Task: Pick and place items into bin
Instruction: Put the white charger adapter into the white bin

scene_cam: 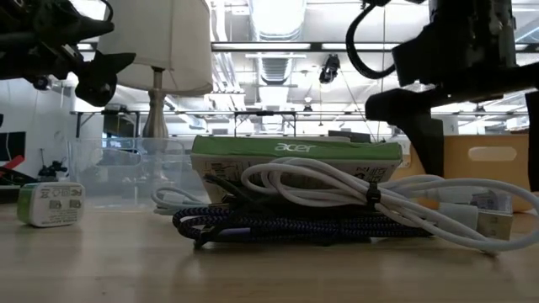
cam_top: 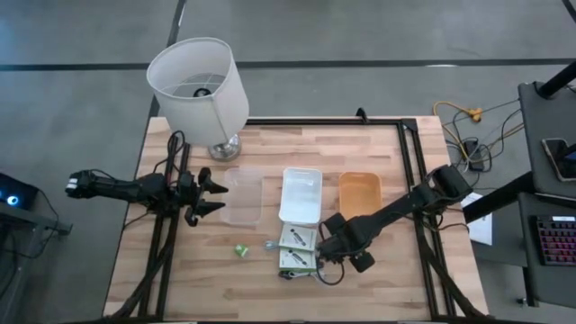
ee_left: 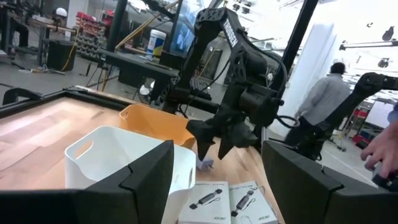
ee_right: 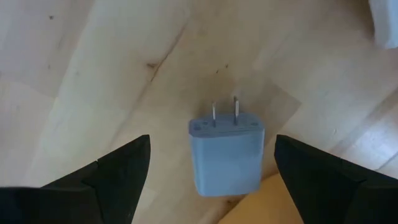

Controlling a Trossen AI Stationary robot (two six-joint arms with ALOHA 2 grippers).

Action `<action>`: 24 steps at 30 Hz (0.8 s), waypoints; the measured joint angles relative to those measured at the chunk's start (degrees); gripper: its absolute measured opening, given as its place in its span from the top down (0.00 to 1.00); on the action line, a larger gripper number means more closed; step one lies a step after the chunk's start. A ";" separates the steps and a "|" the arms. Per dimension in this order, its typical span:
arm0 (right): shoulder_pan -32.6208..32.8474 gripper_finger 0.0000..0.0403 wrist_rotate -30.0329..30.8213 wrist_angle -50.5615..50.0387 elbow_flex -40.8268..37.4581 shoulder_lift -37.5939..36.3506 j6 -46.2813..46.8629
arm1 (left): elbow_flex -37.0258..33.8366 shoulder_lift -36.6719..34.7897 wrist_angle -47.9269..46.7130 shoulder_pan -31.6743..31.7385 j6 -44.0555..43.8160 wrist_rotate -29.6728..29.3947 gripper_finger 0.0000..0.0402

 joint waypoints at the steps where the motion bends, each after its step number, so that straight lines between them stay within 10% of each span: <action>1: 0.00 0.19 0.05 0.56 -0.17 0.00 0.02 | 0.00 -0.04 0.00 0.01 -0.01 0.00 0.43; 24: -0.02 0.20 3.94 3.40 -4.99 0.00 -1.66 | 0.00 -0.05 0.02 0.01 0.00 0.00 0.43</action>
